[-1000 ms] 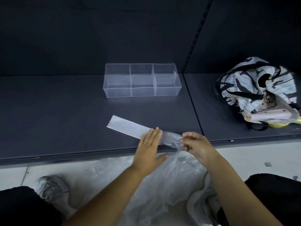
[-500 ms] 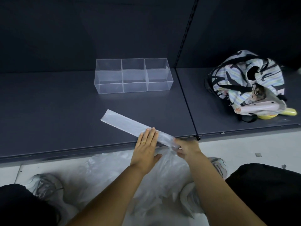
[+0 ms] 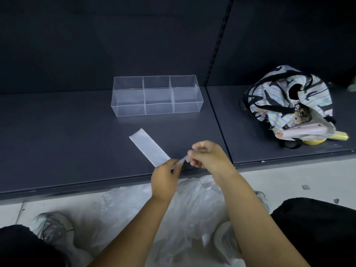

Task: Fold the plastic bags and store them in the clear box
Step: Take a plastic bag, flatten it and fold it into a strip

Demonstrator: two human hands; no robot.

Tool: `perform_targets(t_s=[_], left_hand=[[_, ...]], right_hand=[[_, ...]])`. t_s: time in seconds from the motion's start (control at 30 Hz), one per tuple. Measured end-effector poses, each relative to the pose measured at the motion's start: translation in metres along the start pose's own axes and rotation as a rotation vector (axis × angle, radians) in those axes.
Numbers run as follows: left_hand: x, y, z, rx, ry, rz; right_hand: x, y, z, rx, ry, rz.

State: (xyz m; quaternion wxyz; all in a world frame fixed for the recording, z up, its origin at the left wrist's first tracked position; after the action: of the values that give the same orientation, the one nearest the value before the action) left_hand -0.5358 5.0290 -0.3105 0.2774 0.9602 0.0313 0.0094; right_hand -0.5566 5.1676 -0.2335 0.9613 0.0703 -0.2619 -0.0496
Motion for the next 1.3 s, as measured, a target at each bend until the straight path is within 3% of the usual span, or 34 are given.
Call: perform_targets(t_s=[0.13, 0.3, 0.47, 0.67, 0.83, 0.97, 1.13, 1.2, 1.3], left_hand=[[-0.023, 0.016, 0.01, 0.415, 0.301, 0.032], [-0.041, 0.028, 0.02, 0.559, 0.543, 0.106], [-0.046, 0.028, 0.027, 0.626, 0.752, 0.129], [-0.057, 0.025, 0.036, 0.682, 0.93, 0.101], [-0.076, 0.034, 0.041, 0.606, 0.86, 0.039], [-0.102, 0.053, 0.046, 0.594, 0.779, -0.049], [-0.128, 0.065, 0.045, 0.441, 0.58, -0.015], [-0.131, 0.073, 0.041, 0.29, 0.447, -0.125], [-0.104, 0.079, 0.022, -0.083, 0.027, -0.208]], right_hand=[[-0.018, -0.001, 0.012, 0.036, 0.096, -0.055], [-0.029, -0.033, -0.013, 0.018, -0.009, 0.267], [-0.029, -0.054, -0.042, 0.052, -0.016, 0.411], [-0.042, -0.061, -0.053, 0.056, -0.074, 0.282], [-0.049, -0.065, -0.06, -0.025, -0.156, 0.096], [-0.051, -0.064, -0.06, -0.034, -0.194, 0.067], [-0.049, -0.064, -0.061, -0.039, -0.206, 0.044], [-0.049, -0.064, -0.06, -0.045, -0.207, 0.037], [-0.049, -0.065, -0.06, -0.059, -0.204, 0.025]])
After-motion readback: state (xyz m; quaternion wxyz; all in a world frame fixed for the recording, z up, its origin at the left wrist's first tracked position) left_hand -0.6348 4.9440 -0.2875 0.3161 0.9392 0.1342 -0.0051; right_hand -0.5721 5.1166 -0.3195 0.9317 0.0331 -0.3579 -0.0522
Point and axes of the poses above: each hand's wrist, its own x-axis away from the middle knuckle, its own y-axis out of the back of the hand, z = x × y, the point moved 3 cm from there along -x, towards the middle knuckle, and after that the axes turned 1 degree about x, right-handed, at the moved point
